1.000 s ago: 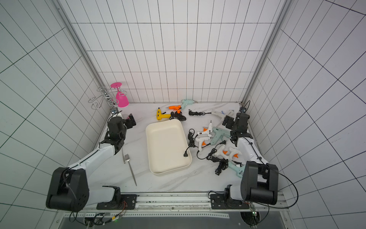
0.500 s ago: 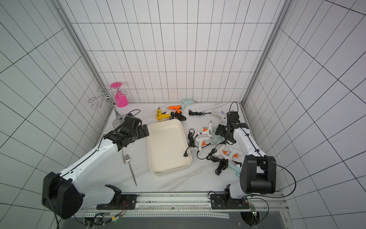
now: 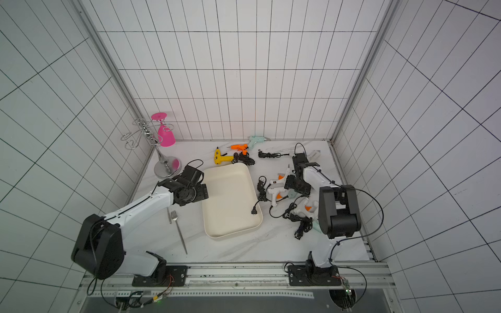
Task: Put the hot melt glue gun into the storage box
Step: Pick up the hot melt adhesive gun from the center of the board.
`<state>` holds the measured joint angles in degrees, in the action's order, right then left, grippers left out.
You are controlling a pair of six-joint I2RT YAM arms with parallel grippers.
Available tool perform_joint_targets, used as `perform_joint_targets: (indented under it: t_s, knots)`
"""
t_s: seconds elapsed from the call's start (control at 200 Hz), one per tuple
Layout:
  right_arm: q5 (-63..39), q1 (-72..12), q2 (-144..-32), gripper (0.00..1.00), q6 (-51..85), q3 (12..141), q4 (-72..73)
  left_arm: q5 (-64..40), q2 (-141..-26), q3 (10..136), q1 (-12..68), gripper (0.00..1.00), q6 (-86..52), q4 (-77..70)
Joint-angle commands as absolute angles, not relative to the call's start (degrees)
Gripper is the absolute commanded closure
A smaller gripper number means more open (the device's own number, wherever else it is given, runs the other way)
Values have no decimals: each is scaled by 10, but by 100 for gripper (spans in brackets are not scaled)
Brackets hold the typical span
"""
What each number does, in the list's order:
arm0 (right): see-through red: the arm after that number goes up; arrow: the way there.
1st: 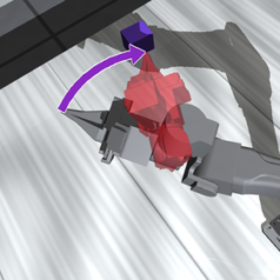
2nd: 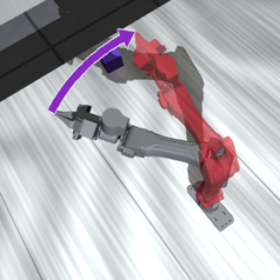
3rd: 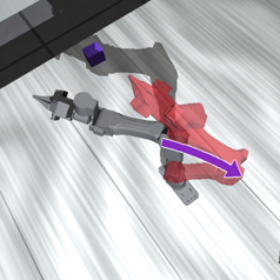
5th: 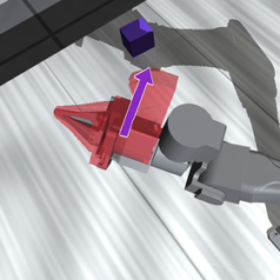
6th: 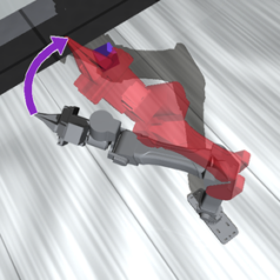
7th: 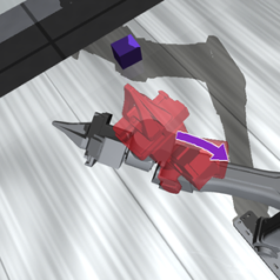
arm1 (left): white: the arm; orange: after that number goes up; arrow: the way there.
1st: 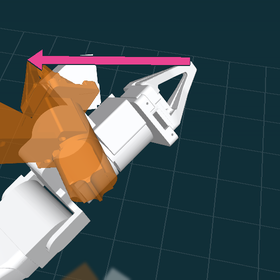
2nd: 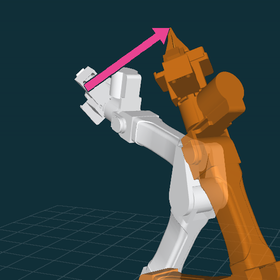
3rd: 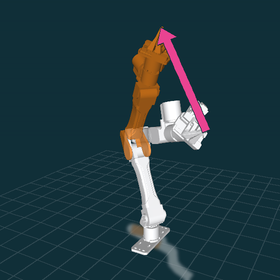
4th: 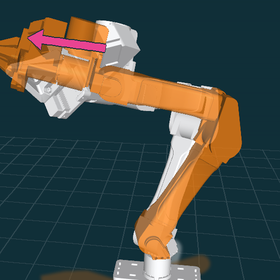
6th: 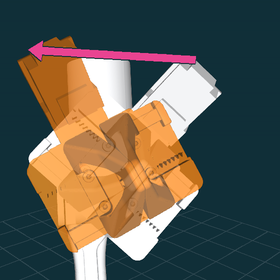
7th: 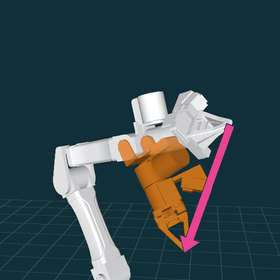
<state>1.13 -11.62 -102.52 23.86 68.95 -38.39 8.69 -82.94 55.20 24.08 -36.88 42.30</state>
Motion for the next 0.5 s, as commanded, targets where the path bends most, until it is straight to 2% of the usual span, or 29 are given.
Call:
perform_joint_targets:
  t_s: [0.0, 0.26, 0.35, 0.38, 0.445, 0.495]
  knots:
    - [47, -117, -1053, 25, 238, 717, -392, 86, -858, 575, 243, 23, -345, 422]
    - [47, -117, -1094, 37, 230, 718, -376, 104, -901, 615, 231, 52, -279, 433]
    - [45, -117, -1110, 41, 231, 722, -375, 115, -910, 631, 223, 57, -258, 441]
    - [44, -117, -1112, 46, 231, 722, -373, 117, -912, 635, 219, 60, -250, 441]
    - [44, -116, -1109, 49, 234, 721, -369, 124, -914, 641, 212, 62, -235, 437]
    - [46, -117, -1101, 58, 234, 718, -367, 126, -914, 647, 208, 64, -222, 434]
